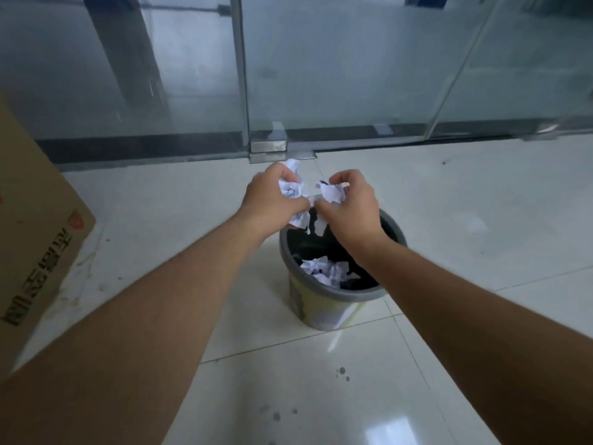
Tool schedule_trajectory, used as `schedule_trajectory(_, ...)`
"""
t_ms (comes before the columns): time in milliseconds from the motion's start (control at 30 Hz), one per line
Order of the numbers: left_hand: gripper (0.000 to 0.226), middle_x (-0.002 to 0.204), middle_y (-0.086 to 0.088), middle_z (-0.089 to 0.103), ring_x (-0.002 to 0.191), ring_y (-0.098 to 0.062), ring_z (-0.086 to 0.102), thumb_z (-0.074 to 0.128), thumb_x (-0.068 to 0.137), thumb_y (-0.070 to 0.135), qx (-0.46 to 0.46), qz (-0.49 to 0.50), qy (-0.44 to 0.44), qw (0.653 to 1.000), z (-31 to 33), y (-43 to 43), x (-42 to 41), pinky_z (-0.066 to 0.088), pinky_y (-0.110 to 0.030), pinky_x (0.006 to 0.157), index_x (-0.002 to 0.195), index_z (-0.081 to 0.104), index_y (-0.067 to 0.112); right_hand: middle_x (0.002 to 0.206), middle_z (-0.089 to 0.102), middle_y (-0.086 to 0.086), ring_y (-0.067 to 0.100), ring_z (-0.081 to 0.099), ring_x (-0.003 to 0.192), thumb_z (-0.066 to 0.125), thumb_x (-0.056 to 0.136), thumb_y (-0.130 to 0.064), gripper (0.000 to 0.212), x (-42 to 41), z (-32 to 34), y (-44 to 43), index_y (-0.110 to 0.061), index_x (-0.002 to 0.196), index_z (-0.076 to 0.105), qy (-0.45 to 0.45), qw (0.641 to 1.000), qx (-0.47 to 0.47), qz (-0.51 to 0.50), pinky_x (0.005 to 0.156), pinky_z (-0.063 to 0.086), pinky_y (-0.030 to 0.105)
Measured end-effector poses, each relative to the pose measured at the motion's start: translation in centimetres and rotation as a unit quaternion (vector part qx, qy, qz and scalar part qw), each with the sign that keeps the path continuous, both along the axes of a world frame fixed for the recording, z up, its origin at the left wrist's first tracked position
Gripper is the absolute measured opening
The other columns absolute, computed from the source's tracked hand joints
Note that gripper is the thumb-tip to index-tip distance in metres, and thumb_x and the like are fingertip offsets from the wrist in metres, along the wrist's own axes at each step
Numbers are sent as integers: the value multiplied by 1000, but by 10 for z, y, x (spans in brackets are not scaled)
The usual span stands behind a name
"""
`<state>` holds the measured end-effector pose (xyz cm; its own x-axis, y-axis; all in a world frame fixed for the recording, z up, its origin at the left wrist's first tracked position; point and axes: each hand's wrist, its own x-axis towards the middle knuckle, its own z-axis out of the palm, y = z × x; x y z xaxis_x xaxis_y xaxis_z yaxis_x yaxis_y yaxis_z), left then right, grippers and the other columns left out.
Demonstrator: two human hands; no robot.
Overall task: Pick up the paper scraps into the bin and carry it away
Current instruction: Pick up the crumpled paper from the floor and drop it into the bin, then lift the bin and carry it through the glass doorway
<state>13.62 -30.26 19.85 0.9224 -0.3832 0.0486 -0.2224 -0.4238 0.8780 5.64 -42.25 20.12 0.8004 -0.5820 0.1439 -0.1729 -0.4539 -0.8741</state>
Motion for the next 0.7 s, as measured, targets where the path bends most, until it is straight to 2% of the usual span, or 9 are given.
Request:
schedule_trajectory(133,39,115,-7,57,94,-23,61,80,72,26,2,-26,2,1000,-9,-29,-7,48,-24,57,104,57,28,113,57,10,8,60,77,71,81,-24,36,-9,-13,-26,-25,111,51,8,999,-29,-28,44,41,5)
schedule_trajectory(233,66,127,-5,46,104,-28,60,80,71,27,62,-84,73,992,-22,-41,-12,46,-24,59,130,51,33,119,55,12,13,59,81,71,78,-28,52,-16,-22,-42,-25,124,48,72,996,-50,-27,55,40,13)
schedule_trajectory(333,87,134,2,43,110,-26,55,86,68,23,82,-153,146,974,-32,-35,-15,50,-30,71,140,44,46,127,48,13,26,54,105,74,76,-40,76,-26,-29,-56,-29,142,36,168,981,-101,-5,88,50,37)
schedule_trajectory(367,85,138,2,46,113,-22,53,86,68,22,65,-157,147,974,-34,-31,-14,53,-34,80,140,45,45,127,47,14,30,51,113,75,75,-44,80,-30,-30,-62,-31,144,34,182,976,-119,-10,96,48,46)
schedule_trajectory(433,77,142,1,50,121,-20,54,84,70,26,37,-132,118,984,-36,-23,-8,53,-43,99,138,52,39,129,47,15,34,45,121,75,74,-50,83,-35,-32,-76,-33,144,34,185,973,-135,-38,102,43,52)
schedule_trajectory(500,66,139,-2,51,122,-24,56,80,73,34,33,-72,76,994,-40,-14,-1,51,-43,102,135,55,36,135,44,16,35,39,126,74,74,-53,83,-40,-36,-90,-33,144,34,186,971,-133,-72,105,39,53)
schedule_trajectory(600,73,150,-6,41,130,-28,50,72,81,46,92,-1,42,995,-53,1,6,44,-37,98,145,41,34,138,40,17,36,39,127,71,76,-53,82,-47,-49,-109,-33,146,32,202,964,-130,-116,103,40,51)
schedule_trajectory(667,76,154,-9,37,134,-30,47,67,84,49,125,15,78,989,-66,10,7,43,-36,102,150,33,33,136,43,19,38,48,119,71,79,-46,80,-52,-62,-118,-29,147,31,226,963,-98,-113,95,46,47)
schedule_trajectory(700,76,154,-10,38,133,-32,48,65,85,50,119,15,120,985,-72,13,7,47,-41,103,151,31,34,132,46,21,38,55,110,71,80,-42,80,-55,-69,-120,-27,148,31,246,961,-79,-103,89,50,45)
